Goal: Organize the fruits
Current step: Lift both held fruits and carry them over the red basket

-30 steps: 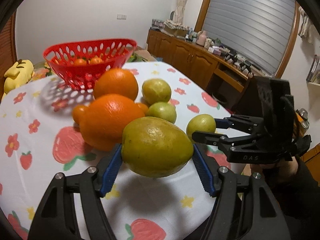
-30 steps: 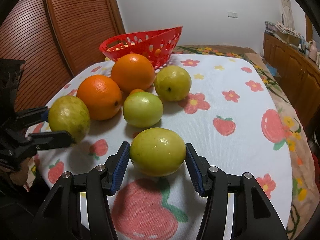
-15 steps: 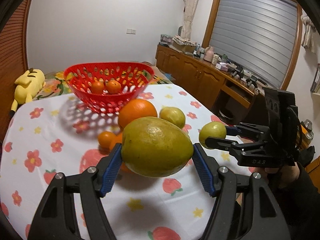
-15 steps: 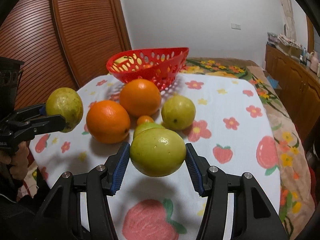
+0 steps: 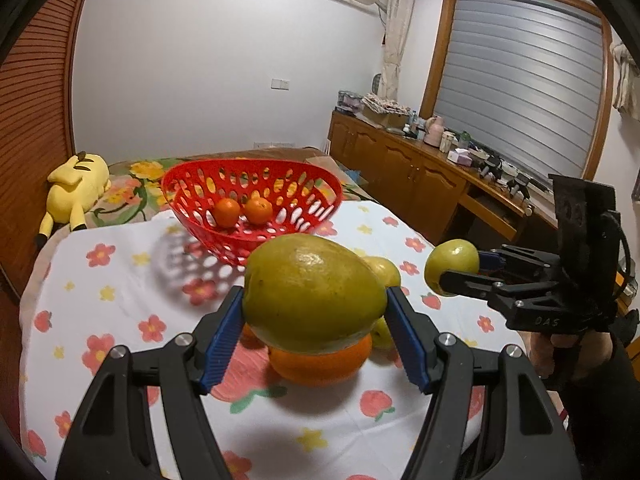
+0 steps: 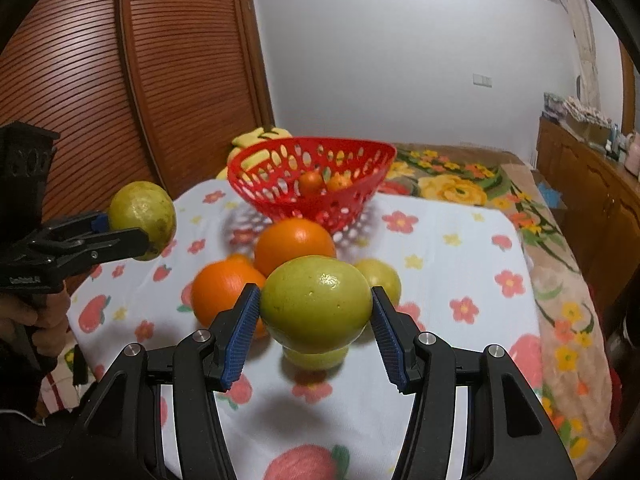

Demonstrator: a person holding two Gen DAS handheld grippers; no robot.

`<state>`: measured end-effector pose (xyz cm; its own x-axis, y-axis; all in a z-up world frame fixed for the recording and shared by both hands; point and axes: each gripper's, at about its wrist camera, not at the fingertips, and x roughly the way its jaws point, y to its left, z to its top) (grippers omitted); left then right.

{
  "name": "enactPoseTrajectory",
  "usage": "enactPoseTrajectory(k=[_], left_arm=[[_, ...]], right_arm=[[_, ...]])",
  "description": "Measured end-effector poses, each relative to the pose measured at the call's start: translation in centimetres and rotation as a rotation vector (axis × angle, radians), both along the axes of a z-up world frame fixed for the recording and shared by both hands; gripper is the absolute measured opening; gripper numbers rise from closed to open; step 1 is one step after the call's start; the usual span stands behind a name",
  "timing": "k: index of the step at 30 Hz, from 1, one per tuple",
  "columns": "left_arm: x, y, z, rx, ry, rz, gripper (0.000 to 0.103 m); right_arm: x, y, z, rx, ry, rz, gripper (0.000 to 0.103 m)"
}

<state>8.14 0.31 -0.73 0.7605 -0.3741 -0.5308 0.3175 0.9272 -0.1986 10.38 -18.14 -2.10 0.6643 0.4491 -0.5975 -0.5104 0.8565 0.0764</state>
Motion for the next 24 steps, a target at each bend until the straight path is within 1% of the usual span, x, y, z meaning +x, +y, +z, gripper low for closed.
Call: enactPoseTrajectory(k=[13,17,24], left_arm=[[1.6,1.1,0.8,0.004,-0.021,0.032,0.068],[2.9,1.4,0.7,0.014,-0.019,0.042,0.068],[5.3,2.0,0.3,0.034,-0.015,0.042,0.068]], right_arm=[[1.8,2.2,2.8,-0.021,-0.053,0.040,0.057],[3.0,3.3,3.3,-0.034,-0.064,0.055,0.056],[6.7,5.3,3.5,-0.065,-0.063,0.081,0.056]])
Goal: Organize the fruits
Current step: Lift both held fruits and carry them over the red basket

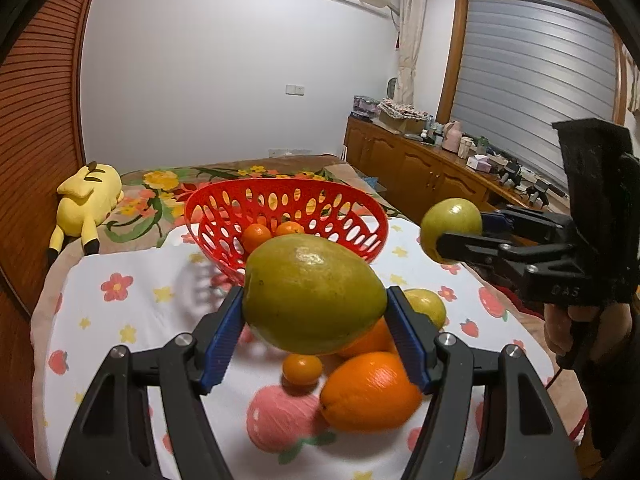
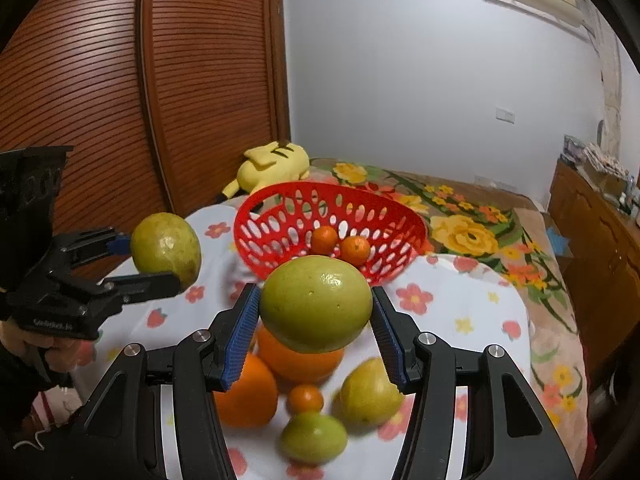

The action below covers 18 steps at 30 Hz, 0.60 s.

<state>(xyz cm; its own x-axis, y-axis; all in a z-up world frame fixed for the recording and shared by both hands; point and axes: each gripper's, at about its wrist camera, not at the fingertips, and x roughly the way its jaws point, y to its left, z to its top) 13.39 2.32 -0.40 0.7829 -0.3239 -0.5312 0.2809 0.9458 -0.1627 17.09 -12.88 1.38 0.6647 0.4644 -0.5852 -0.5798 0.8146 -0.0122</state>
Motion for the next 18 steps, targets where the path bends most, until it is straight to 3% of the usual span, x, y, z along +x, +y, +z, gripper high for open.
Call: enactPoseTrajectory(k=[18], left_arm=[[7.1,1.7,-1.3,0.003,0.045,0.017,0.068]], right_arm=[[8.7,3.0,-3.8,-0.122,0.112,0.068,0.056]])
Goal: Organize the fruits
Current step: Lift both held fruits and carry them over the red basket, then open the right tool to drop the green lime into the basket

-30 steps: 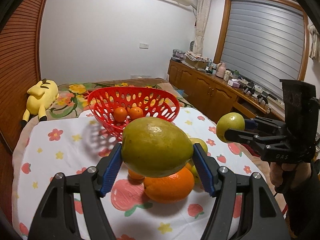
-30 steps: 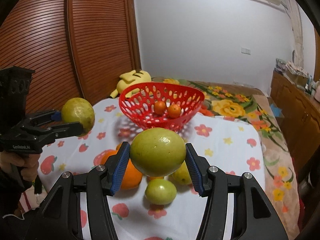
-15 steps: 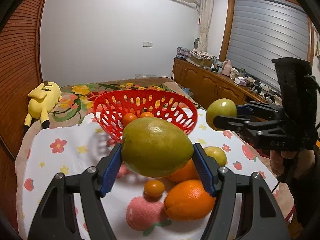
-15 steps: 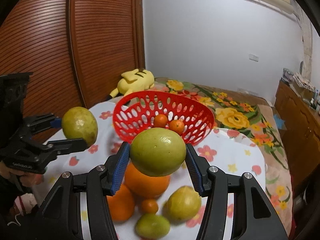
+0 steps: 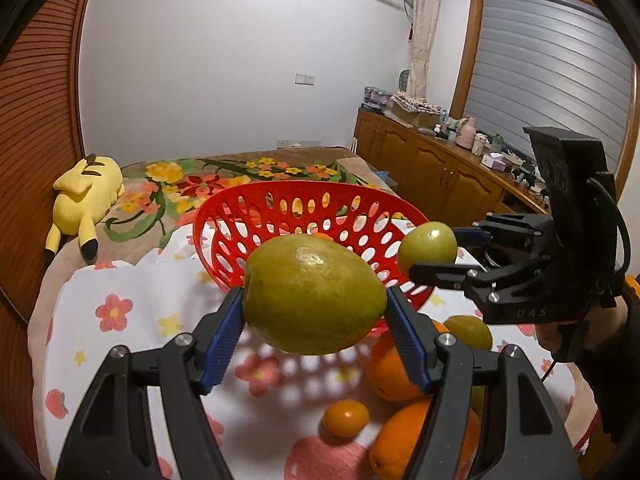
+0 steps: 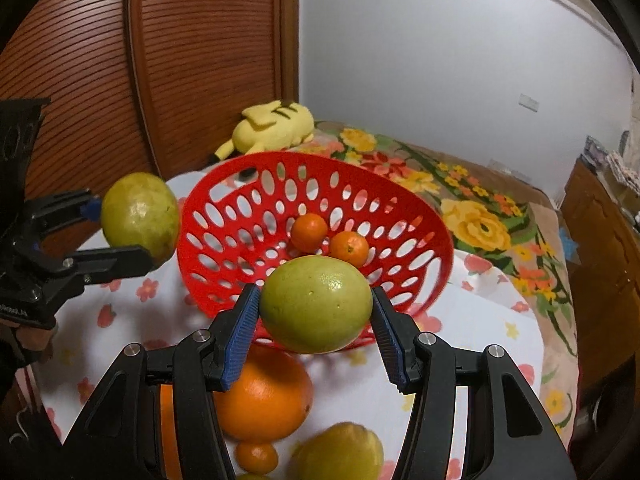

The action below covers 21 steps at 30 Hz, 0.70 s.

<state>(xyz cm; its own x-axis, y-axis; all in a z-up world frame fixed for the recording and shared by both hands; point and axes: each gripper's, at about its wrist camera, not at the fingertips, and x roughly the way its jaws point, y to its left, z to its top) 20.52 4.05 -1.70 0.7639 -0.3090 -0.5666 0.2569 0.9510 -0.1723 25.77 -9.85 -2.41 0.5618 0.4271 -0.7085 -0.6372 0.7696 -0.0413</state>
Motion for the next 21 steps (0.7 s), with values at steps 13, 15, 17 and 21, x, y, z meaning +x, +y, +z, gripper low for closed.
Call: enactPoseTrajectory(k=[13,15,17,21], left_arm=[[2.7,-0.2,-1.4,0.010,0.038,-0.009,0.068],[2.9,-0.2,-1.5,0.010,0.042,-0.009,0.068],[3.1,-0.3,-1.6,0.013,0.040,-0.011,0.068],[3.1,-0.6,-1.6,0.021,0.042,-0.013,0.068]], right_arm=[[1.8,0.9,-1.8,-0.072,0.048,0.042,0.057],[1.8,1.0,-1.9,-0.066,0.061,0.051,0.057],[1.9,1.2,-2.1,-0.080,0.061,0.060,0.057],[1.9,1.6,-2.3,-0.097,0.064,0.075,0.057]])
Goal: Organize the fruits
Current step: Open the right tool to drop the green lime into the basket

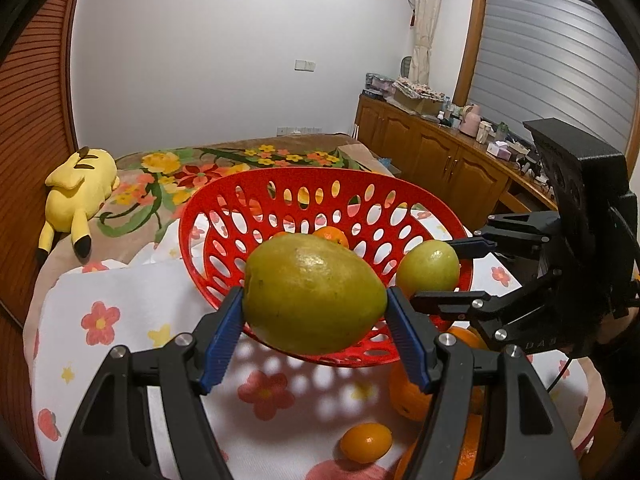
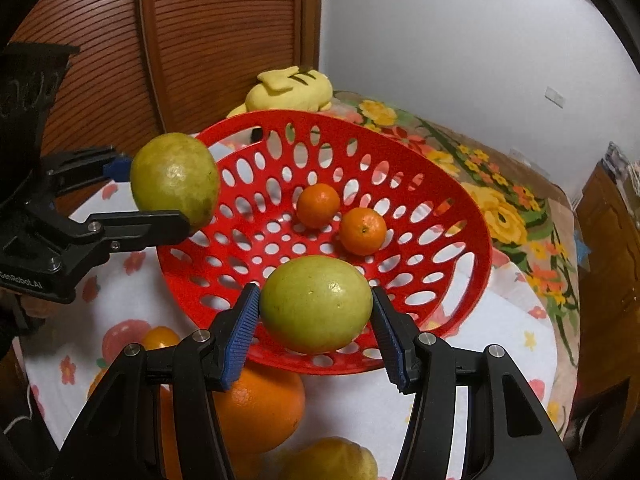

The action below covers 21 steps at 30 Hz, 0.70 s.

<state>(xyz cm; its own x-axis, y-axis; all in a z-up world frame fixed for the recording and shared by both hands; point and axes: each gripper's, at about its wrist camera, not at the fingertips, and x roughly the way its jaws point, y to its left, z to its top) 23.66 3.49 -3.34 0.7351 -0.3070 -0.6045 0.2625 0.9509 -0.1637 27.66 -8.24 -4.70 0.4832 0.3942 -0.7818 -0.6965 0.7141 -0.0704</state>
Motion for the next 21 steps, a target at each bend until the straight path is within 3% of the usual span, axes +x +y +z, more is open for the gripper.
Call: enactPoseTrajectory(k=[21], left_arm=[[0.11,-0.05,-0.02,0.006,0.001,0.001,0.069]], right_arm=[[0.21,0.33,-0.35,-0.020,-0.009,-0.003,0.057]])
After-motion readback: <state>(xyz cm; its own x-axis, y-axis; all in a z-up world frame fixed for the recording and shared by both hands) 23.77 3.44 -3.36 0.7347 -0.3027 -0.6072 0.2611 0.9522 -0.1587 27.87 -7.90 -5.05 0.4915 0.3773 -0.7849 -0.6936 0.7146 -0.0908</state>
